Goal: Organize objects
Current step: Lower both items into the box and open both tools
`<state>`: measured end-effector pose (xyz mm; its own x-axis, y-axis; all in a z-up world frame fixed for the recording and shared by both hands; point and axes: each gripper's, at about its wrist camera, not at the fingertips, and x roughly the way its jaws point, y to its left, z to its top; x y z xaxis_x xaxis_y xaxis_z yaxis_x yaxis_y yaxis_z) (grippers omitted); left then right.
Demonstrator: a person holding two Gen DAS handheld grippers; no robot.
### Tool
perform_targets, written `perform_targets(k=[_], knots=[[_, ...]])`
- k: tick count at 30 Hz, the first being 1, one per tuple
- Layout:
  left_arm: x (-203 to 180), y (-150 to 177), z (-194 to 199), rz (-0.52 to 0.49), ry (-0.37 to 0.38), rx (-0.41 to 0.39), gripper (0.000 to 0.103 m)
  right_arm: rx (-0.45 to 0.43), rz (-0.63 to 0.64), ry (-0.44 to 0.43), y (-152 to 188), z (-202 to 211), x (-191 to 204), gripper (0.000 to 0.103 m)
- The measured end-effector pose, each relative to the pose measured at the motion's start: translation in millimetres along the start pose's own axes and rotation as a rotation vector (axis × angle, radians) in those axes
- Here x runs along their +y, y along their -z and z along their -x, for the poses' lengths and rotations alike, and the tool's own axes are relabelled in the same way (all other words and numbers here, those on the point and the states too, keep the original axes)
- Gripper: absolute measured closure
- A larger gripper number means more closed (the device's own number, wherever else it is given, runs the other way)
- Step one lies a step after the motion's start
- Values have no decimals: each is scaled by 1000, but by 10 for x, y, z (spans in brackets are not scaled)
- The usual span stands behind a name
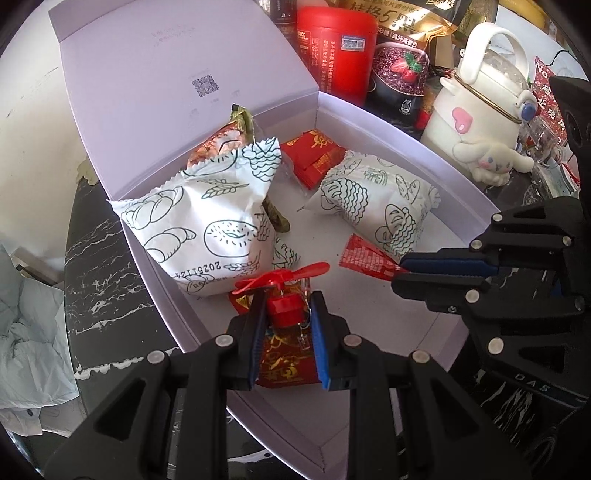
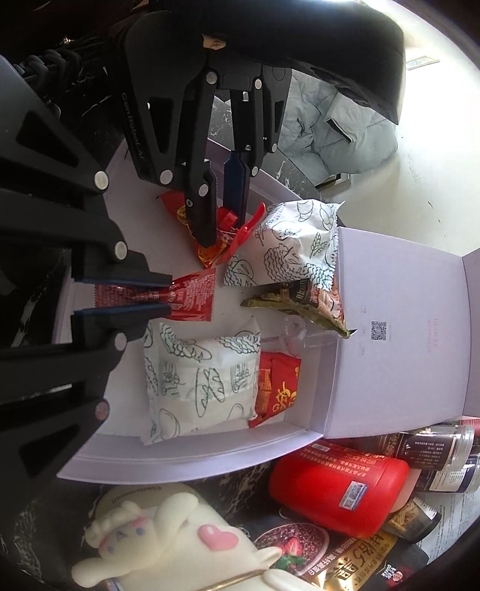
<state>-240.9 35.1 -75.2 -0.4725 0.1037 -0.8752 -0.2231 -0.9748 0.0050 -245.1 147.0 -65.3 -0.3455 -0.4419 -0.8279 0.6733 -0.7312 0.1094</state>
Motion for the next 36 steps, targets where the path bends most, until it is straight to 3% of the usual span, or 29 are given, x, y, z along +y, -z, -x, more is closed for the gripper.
perform_targets(k=[28, 36], knots=[[24, 19, -56, 15, 40, -24, 80, 51, -80, -13, -93, -227, -43, 91], [28, 62, 78, 40, 81, -23, 75, 7, -88, 15, -66, -9, 41, 91]])
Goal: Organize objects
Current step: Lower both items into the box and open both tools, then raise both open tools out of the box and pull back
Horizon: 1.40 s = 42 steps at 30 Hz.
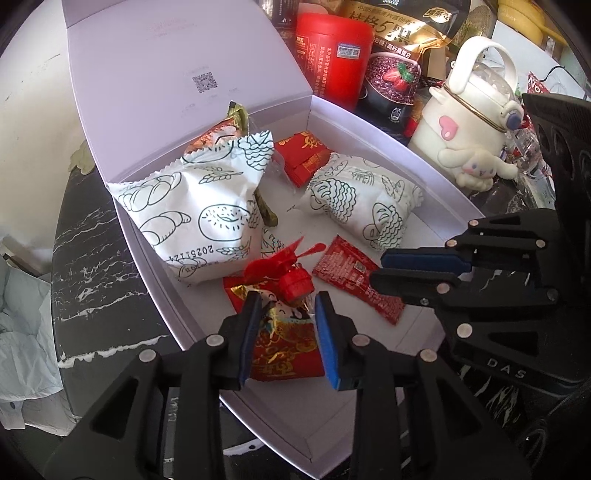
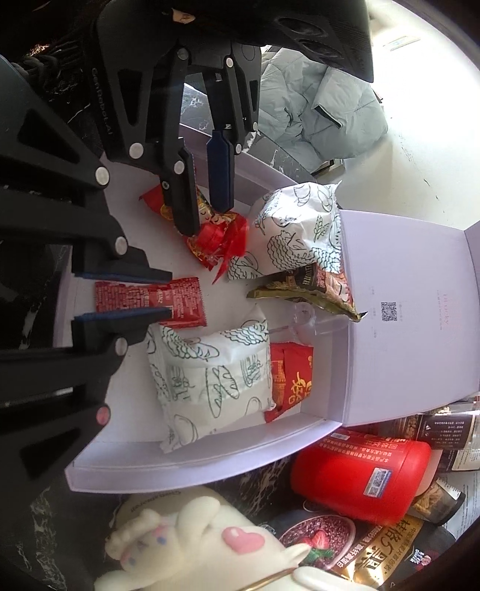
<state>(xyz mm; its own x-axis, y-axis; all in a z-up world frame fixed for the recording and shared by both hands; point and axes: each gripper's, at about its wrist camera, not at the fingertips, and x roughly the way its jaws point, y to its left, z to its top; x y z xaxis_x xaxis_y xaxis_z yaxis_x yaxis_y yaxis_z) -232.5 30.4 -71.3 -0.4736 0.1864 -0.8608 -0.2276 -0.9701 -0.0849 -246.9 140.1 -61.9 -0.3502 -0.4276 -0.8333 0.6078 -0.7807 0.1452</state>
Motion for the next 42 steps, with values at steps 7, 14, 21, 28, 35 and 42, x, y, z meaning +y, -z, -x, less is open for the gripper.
perform_targets(k=[7, 14, 21, 28, 35, 42], knots=[[-21, 50, 226, 3, -16, -47, 68, -29, 8, 37, 43, 222, 70, 91], [-13, 97, 316, -2, -57, -84, 36, -57, 11, 145, 111, 374, 80, 60], [104, 123, 374, 50, -87, -111, 20, -84, 9, 157, 157, 476, 106, 42], [133, 211, 597, 88, -141, -162, 18, -127, 20, 220, 197, 634, 241, 29], [132, 304, 806, 95, -147, -152, 17, -142, -9, 259, 268, 791, 306, 10], [36, 463, 1061, 87, -159, -185, 17, -183, -53, 284, 420, 1003, 352, 5]])
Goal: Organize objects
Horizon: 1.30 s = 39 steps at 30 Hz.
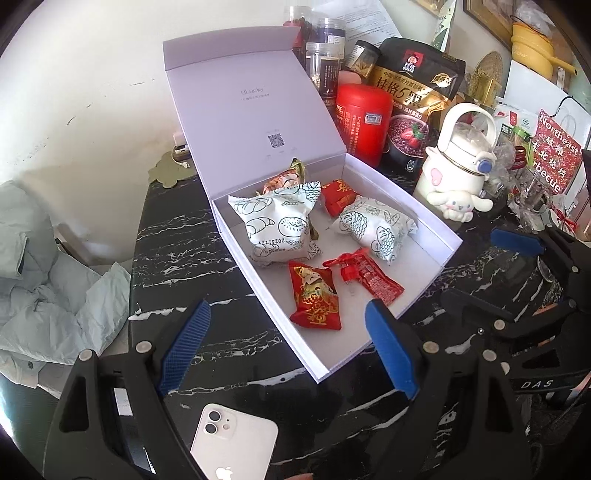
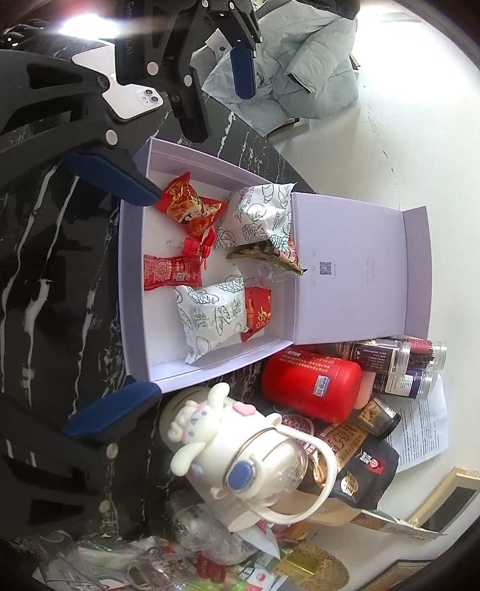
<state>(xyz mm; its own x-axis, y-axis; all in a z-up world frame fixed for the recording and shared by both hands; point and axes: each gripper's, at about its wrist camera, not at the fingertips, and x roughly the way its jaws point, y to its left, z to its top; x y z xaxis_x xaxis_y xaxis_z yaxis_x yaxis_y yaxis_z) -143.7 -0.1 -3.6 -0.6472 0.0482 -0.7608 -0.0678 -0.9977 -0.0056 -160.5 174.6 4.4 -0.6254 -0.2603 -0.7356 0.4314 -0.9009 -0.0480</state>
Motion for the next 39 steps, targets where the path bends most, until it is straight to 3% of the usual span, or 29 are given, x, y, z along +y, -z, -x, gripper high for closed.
perform_targets(k=[8, 15, 23, 39], knots=[[-73, 139, 348, -5, -49, -41, 16, -52, -43, 58, 123, 445, 24, 3], [-45, 247, 672, 20, -28, -101, 14, -83, -43, 76, 219, 798, 102, 2], [-117, 413, 970, -2, -3, -112, 14, -122, -27, 100, 405, 1156, 253, 2], [-270, 796, 1155, -23, -24, -122, 14, -136, -67, 113, 790, 1338, 288, 2]])
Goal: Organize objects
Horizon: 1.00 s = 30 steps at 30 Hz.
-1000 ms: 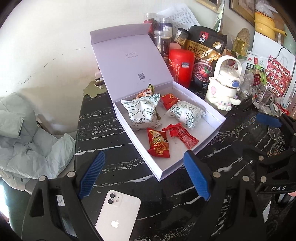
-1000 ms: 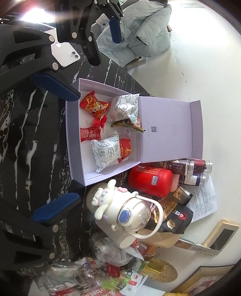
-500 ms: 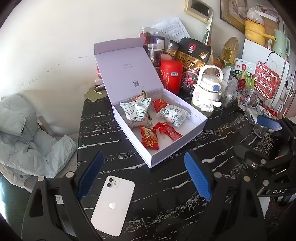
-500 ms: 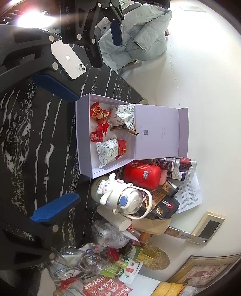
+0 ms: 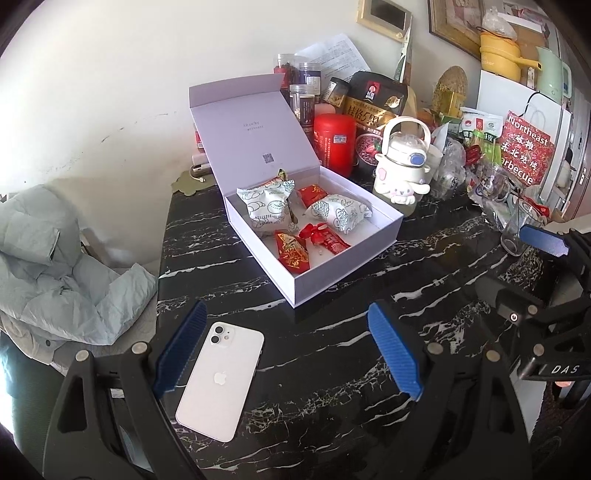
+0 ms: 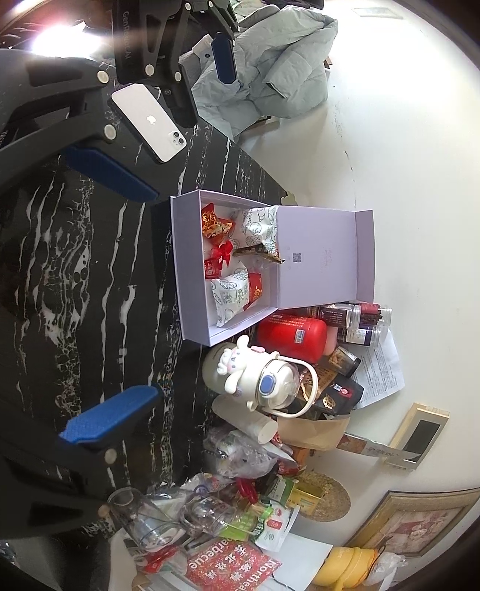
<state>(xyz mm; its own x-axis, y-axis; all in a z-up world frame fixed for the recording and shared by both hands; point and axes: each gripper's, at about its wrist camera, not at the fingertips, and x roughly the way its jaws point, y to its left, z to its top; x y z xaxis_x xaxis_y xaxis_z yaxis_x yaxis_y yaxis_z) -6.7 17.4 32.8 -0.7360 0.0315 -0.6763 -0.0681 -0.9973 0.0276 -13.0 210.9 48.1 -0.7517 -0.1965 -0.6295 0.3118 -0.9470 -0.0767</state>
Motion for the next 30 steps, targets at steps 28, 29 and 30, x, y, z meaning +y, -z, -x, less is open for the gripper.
perform_targets(k=[28, 29, 30], knots=[[-16, 492, -38, 47, -71, 22, 14, 1, 5, -37, 359, -56, 53, 2], [-18, 495, -36, 47, -70, 22, 14, 2, 6, -38, 362, -57, 54, 2], [-20, 500, -33, 49, -67, 23, 14, 3, 5, -40, 365, -58, 54, 2]])
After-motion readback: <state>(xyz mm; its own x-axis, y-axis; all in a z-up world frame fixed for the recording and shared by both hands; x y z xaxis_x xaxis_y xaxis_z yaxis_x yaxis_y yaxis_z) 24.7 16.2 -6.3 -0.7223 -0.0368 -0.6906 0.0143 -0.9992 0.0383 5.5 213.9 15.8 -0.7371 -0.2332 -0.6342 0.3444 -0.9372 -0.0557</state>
